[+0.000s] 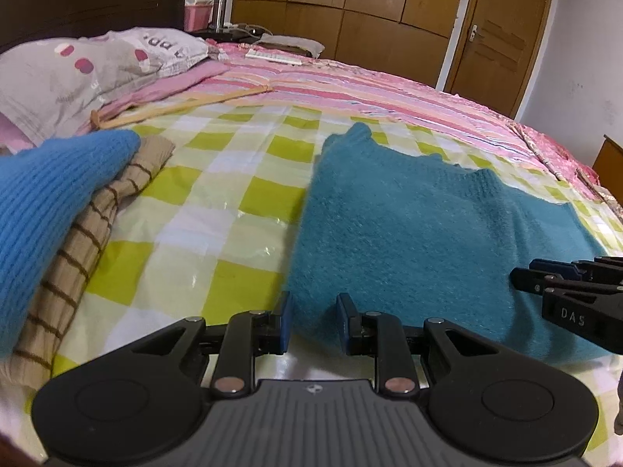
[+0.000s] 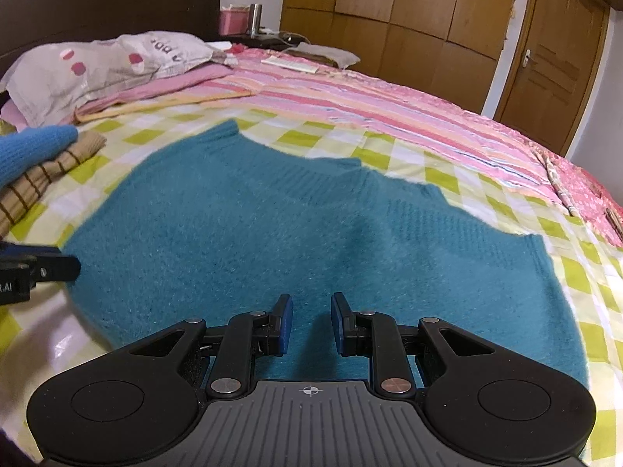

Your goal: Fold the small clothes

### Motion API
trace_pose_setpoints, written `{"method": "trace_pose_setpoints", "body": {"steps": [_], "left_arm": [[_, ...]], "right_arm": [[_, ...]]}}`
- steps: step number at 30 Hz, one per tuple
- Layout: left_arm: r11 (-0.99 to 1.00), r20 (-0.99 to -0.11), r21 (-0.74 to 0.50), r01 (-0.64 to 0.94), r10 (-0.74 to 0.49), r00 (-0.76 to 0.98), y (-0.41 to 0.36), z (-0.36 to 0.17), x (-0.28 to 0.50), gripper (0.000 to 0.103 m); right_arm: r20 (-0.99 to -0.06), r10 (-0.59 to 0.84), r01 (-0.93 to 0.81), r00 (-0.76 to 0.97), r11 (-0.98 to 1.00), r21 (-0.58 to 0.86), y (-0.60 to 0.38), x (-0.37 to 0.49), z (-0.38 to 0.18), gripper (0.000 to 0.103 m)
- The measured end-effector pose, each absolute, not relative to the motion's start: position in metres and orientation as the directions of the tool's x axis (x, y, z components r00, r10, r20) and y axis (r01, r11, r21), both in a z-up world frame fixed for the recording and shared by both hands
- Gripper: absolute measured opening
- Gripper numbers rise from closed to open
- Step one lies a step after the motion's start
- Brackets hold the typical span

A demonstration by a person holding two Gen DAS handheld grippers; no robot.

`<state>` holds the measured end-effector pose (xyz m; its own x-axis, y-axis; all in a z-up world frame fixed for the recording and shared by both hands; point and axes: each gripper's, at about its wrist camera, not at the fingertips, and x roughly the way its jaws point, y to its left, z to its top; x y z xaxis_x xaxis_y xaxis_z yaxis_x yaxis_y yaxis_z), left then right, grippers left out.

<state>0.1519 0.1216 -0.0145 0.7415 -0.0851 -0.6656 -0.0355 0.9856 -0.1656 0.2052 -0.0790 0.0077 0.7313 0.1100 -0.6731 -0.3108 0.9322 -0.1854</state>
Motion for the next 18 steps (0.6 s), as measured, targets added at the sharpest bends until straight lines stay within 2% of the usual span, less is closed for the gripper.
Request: {"method": "trace_pose_setpoints", "body": {"steps": [18], "left_arm": [[0.977, -0.678, -0.211, -0.038, -0.119, 0.725, 0.134, -0.023, 0.158, 0.033]], "right_arm": [[-0.682, 0.078, -0.311, 0.727, 0.923, -0.226, -0.069, 0.208, 0.004, 0.022]]}}
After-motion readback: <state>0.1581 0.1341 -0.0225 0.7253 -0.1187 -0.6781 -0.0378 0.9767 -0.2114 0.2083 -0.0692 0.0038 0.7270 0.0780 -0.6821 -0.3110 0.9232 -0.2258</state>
